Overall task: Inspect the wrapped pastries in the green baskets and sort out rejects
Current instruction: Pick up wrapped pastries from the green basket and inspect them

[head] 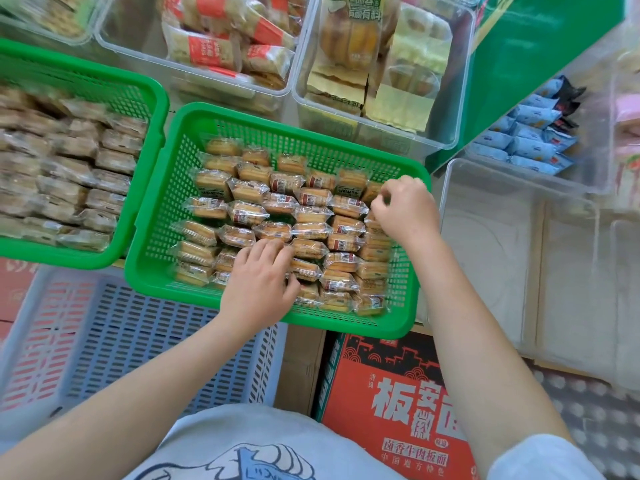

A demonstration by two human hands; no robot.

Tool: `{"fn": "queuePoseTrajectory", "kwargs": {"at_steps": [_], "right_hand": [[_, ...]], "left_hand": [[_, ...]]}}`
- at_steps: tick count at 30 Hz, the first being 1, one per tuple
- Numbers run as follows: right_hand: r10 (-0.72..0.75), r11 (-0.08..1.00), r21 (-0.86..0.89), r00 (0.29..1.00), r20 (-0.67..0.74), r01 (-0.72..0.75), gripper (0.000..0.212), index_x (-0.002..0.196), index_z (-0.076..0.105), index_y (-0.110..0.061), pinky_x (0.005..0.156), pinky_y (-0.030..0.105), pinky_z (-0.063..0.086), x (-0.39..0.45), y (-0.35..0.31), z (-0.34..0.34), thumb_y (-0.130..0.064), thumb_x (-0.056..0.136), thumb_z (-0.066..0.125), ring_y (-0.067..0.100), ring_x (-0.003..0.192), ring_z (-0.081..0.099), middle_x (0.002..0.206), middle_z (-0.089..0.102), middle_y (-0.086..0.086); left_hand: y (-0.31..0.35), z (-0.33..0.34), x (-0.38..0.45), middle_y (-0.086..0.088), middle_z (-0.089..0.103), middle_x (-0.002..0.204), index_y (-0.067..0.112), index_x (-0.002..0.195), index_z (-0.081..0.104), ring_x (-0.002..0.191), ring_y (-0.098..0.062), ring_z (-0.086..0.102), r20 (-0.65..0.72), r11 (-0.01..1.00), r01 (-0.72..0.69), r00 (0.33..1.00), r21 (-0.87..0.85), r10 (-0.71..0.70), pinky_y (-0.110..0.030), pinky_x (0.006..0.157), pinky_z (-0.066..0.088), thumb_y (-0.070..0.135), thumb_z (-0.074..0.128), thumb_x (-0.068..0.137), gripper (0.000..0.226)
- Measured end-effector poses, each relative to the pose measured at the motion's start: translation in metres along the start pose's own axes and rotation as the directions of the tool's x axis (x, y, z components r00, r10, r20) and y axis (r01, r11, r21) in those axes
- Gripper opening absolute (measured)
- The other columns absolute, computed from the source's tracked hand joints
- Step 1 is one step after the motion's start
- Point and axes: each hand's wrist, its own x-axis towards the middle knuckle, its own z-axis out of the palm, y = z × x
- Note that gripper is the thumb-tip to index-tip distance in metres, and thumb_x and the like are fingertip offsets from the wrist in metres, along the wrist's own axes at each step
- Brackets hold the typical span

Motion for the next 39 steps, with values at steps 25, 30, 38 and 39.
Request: {"fn": "queuePoseTrajectory", "kwargs": {"at_steps": [25,30,38,39], "right_hand": [[0.195,0.438,0.863,0.963,0.184,-0.253,0.019,0.114,0.068,-0.018,0.078,0.029,0.051,-0.157,-0.007,-0.083,-0.019,0.095,0.064,0.012,0.094,0.068,0.103,0.074,-0.001],[0.042,-0.111,0.932,0.935,0.352,-0.346,0.038,0.122,0.061,-0.004,0.079,0.027,0.055,-0.195,-0.029,-0.071,-0.019,0.086,0.058,0.019,0.09,0.068,0.107,0.072,0.009],[0.0,-0.148,0.938,0.948,0.317,-0.314,0.037,0.127,0.058,-0.013,0.078,0.033,0.051,-0.209,-0.052,-0.063,-0.018,0.09,0.063,0.022,0.09,0.066,0.109,0.071,0.009],[0.012,-0.122,0.945,0.952,0.307,-0.303,0.035,0.123,0.06,-0.018,0.079,0.034,0.052,-0.211,-0.053,-0.062,-0.02,0.089,0.066,0.023,0.092,0.066,0.11,0.071,0.008]], "left_hand": [[0.012,-0.028,-0.015,0.002,0.057,0.126,0.019,0.122,0.063,0.124,-0.016,0.047,-0.078,0.821,0.029,0.993,-0.57,-0.089,-0.038,0.105,0.042,0.018,0.057,0.098,0.025],[0.052,-0.098,-0.054,0.007,0.071,0.095,0.03,0.118,0.069,0.089,-0.011,0.068,0.111,0.064,0.105,0.989,-0.992,0.095,-0.031,0.079,0.058,0.032,0.061,0.094,0.025],[0.041,-0.122,-0.075,0.001,0.072,0.08,0.019,0.083,0.077,0.074,-0.013,0.069,0.067,-0.059,0.067,0.998,-0.996,0.005,-0.026,0.058,0.059,0.015,0.074,0.084,0.005],[0.04,-0.121,-0.076,-0.001,0.074,0.081,0.017,0.086,0.076,0.075,-0.014,0.07,0.067,-0.027,0.065,0.996,-0.997,-0.052,-0.027,0.06,0.059,0.013,0.073,0.085,0.005]]}}
